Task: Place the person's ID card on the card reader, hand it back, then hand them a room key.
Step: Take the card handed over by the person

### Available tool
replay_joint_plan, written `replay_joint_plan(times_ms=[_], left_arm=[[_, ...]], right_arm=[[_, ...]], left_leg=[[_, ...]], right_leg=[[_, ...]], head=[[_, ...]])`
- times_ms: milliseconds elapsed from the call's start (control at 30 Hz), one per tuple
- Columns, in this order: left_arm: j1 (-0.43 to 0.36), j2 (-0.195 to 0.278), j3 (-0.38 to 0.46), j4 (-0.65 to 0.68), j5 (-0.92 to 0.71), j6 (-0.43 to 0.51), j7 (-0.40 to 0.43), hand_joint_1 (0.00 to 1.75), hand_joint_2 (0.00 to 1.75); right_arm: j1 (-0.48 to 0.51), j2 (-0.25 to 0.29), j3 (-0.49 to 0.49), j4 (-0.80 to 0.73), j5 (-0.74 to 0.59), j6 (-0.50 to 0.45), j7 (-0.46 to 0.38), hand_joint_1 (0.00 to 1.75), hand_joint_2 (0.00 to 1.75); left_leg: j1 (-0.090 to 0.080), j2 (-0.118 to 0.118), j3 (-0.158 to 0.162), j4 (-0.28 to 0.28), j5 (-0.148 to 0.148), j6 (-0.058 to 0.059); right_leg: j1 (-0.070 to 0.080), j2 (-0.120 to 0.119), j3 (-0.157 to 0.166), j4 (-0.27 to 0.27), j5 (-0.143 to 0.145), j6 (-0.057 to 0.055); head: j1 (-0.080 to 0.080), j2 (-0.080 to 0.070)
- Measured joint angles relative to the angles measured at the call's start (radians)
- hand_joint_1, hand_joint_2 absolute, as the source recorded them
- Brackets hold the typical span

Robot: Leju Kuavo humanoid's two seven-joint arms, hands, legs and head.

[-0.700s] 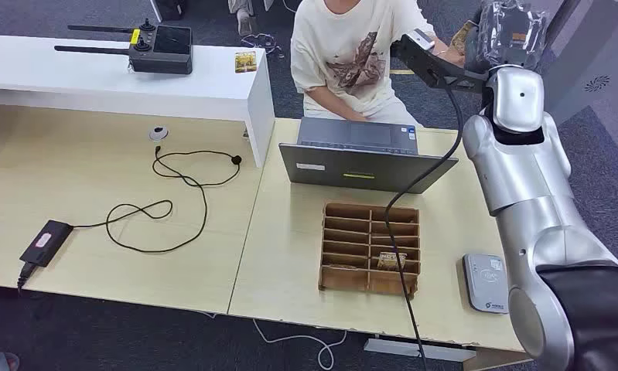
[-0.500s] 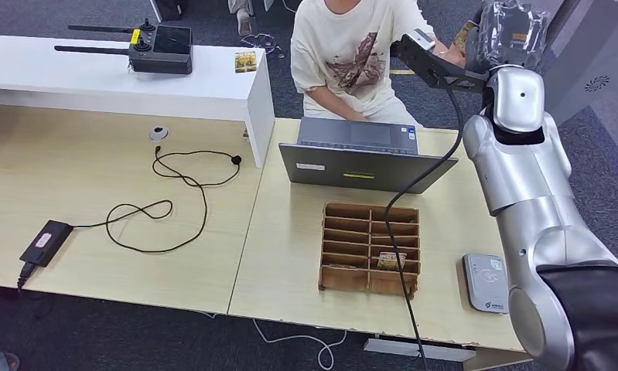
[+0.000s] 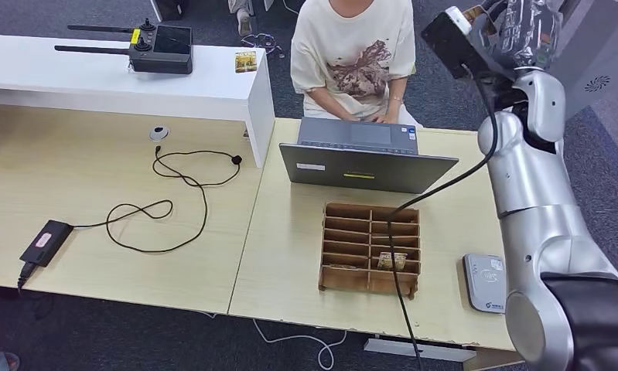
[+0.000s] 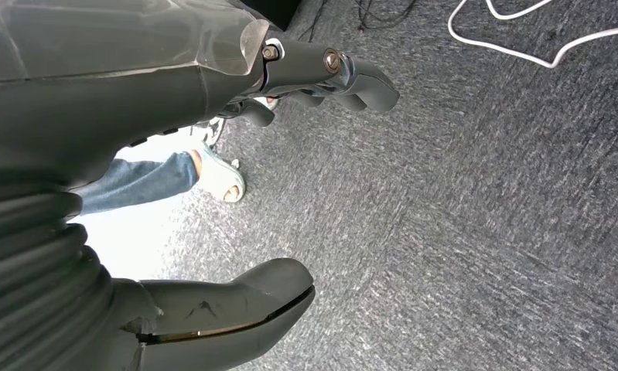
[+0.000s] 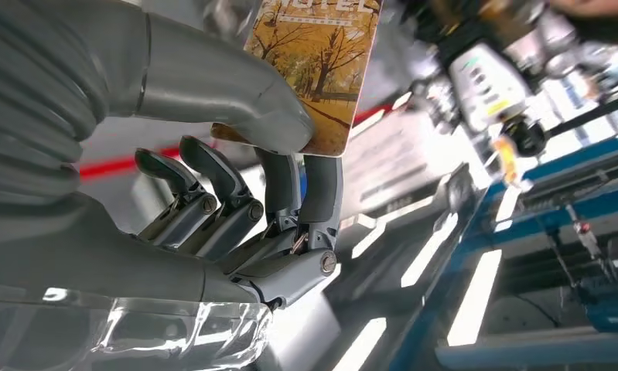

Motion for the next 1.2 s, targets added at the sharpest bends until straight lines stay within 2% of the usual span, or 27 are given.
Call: replay_joint_plan(times_ms=[100, 267, 500, 700, 867, 1033, 1200], left_arm=[[0.000, 0.000, 0.000, 0.000, 0.000, 0.000, 0.001, 0.00, 1.75], [0.001, 0.000, 0.000, 0.000, 0.000, 0.000, 0.002, 0.00, 1.75], [0.002, 0.001, 0.000, 0.000, 0.000, 0.002, 0.007, 0.00, 1.75], [0.004, 0.001, 0.000, 0.000, 0.000, 0.010, 0.008, 0.00, 1.75], [0.004, 0.002, 0.000, 0.000, 0.000, 0.013, 0.010, 0.00, 1.75], [0.008, 0.002, 0.000, 0.000, 0.000, 0.018, 0.016, 0.00, 1.75], [0.012, 0.002, 0.000, 0.000, 0.000, 0.027, 0.021, 0.00, 1.75]], right_arm=[[0.028, -0.004, -0.054, -0.064, -0.145, 0.081, -0.051, 1.75, 1.75], [0.054, -0.013, -0.098, -0.127, -0.235, 0.147, -0.076, 1.75, 1.75], [0.092, -0.070, -0.141, -0.214, -0.526, 0.425, -0.139, 1.75, 1.75], [0.123, -0.174, -0.156, -0.255, -0.745, 0.638, -0.132, 1.75, 1.75], [0.168, -0.281, -0.187, -0.248, -0.938, 0.771, -0.105, 1.75, 1.75], [0.262, -0.400, -0.228, -0.224, -1.047, 0.857, -0.124, 1.75, 1.75], [0.417, -0.489, -0.273, -0.226, -1.113, 0.886, -0.156, 1.75, 1.75]], left_leg=[[0.000, 0.000, 0.000, 0.000, 0.000, 0.000], [0.000, 0.000, 0.000, 0.000, 0.000, 0.000], [0.000, -0.002, 0.000, 0.000, 0.000, 0.000], [-0.001, -0.002, -0.001, 0.000, 0.000, 0.000], [-0.001, -0.005, -0.001, 0.001, 0.000, 0.000], [-0.001, -0.007, -0.002, 0.001, -0.001, 0.002], [-0.001, -0.008, -0.002, 0.001, -0.002, 0.003]], right_leg=[[0.000, 0.000, 0.000, 0.000, 0.000, 0.000], [0.000, 0.001, 0.000, 0.000, 0.000, 0.000], [0.000, -0.002, 0.000, 0.000, 0.000, 0.000], [0.000, -0.002, 0.000, -0.001, 0.000, 0.000], [-0.001, -0.005, 0.000, -0.002, 0.000, 0.000], [-0.001, -0.007, 0.000, -0.002, 0.000, 0.001], [-0.001, -0.008, 0.000, -0.003, -0.001, 0.002]], head=[[0.000, 0.000], [0.000, 0.000], [0.000, 0.000], [0.000, 0.000], [0.000, 0.000], [0.000, 0.000], [0.000, 0.000]])
